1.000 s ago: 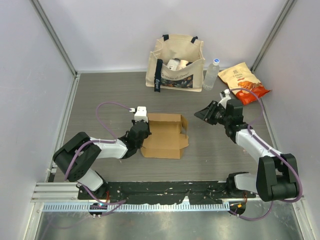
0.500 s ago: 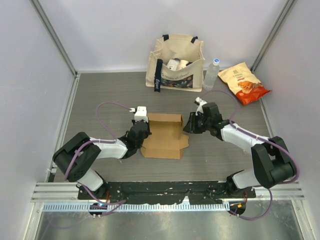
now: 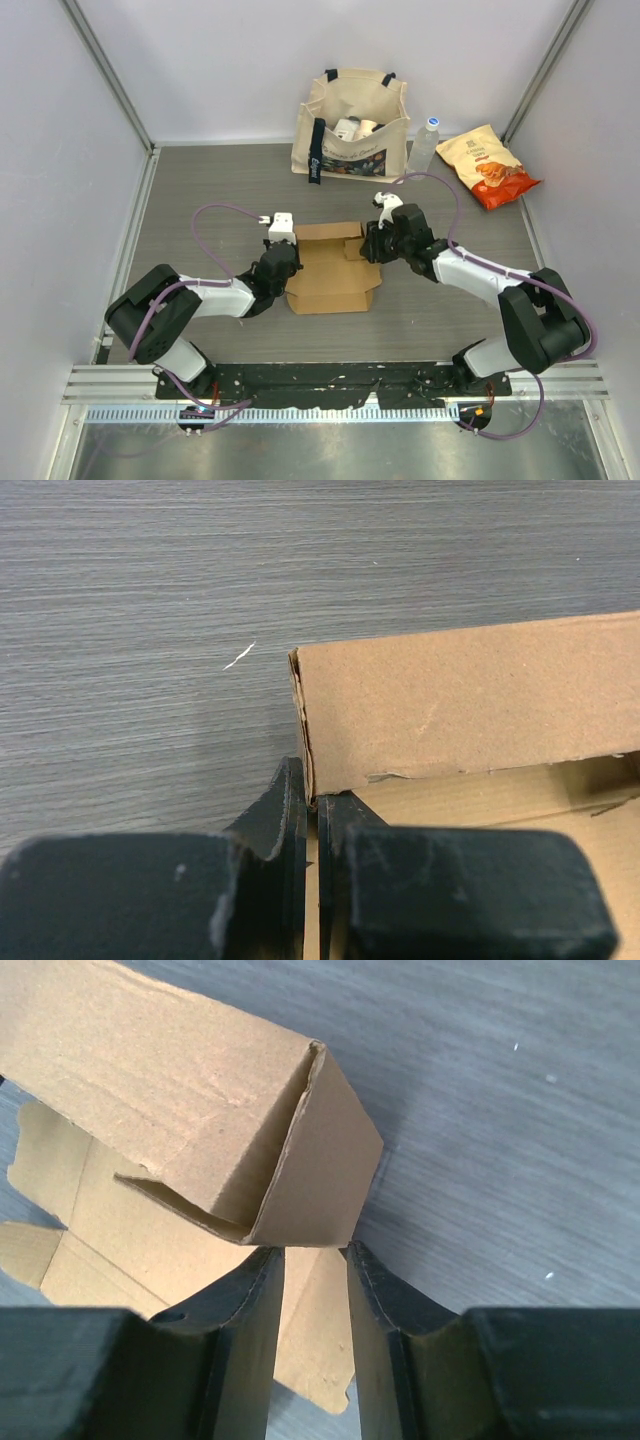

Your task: Fold the paper box

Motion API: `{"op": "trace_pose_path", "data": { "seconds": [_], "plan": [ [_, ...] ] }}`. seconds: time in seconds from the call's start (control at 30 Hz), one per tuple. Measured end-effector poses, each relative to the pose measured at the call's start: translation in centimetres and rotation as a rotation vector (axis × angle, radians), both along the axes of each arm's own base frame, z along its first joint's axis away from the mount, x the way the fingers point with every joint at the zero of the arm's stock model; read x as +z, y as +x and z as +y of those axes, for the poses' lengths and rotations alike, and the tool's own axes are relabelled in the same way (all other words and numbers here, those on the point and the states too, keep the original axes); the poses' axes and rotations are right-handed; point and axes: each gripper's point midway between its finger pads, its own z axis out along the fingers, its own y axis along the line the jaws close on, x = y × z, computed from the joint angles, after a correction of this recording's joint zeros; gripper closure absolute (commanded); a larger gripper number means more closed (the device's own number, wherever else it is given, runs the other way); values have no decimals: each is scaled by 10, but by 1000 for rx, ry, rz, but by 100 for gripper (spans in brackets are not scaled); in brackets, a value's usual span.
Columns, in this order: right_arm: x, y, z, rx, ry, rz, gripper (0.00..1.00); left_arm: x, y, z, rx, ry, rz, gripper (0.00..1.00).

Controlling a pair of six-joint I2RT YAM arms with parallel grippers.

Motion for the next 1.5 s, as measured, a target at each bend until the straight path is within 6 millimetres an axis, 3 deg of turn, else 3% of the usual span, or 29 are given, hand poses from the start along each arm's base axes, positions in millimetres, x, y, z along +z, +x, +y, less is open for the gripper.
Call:
{"op": "trace_pose_path", "data": {
  "seconds": [0.27,0.63,1.1,1.3,1.43,1.5],
  "plan": [
    [-5,4,3,43,-16,-117,62,3,1,1,-4,15,-15,100],
    [6,22,11,50,-23,-263,56,7,4,1,-4,28,-37,100],
    [-3,39,17,-24,-128,-369,59,6,4,1,-4,25,-35,100],
    [-5,42,17,-116,-198,-441,73,4,3,2,12,7,-21,100],
    [-7,46,12,-196,-225,-486,98,3,3,1,20,-9,-9,100],
    [-10,49,9,-243,-241,-501,99,2,2,0,22,-16,-2,100]
  ]
}}
